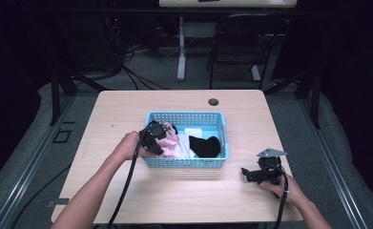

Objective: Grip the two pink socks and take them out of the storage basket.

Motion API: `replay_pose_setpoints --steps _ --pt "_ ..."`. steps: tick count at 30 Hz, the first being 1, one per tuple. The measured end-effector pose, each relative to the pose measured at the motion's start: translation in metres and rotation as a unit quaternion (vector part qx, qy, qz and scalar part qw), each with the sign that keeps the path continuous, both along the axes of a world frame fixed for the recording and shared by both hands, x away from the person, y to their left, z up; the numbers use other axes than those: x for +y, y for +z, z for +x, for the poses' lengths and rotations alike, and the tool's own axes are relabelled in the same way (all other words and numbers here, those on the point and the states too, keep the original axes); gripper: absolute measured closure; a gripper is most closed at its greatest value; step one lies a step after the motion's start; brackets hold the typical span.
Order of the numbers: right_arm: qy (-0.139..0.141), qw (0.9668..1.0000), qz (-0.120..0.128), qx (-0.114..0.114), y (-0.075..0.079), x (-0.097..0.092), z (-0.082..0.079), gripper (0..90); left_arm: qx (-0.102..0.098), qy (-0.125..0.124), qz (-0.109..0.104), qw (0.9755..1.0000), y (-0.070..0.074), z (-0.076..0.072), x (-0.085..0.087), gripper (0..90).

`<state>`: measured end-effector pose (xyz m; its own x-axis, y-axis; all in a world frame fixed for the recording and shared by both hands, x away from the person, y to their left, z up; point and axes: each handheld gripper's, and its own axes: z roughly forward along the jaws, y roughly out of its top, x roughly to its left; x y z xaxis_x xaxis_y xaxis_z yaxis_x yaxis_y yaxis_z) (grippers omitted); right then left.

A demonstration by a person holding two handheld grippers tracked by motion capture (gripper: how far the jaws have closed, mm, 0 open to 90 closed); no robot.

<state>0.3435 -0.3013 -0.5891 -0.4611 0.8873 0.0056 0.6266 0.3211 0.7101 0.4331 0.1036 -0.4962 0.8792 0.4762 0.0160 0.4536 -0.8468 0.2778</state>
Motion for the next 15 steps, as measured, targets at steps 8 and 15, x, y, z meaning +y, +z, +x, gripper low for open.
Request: replay_pose_setpoints --steps 8,15 --pt "-0.001 1.0000 -0.003 0.000 0.000 0.000 0.000 0.1 -0.002 0.001 -0.015 0.9999 0.013 -0.001 0.003 83.3" --pt "-0.001 1.0000 -0.002 0.000 0.000 0.000 0.000 0.1 -0.013 -0.004 -0.024 0.9996 0.031 -0.003 0.005 83.4"
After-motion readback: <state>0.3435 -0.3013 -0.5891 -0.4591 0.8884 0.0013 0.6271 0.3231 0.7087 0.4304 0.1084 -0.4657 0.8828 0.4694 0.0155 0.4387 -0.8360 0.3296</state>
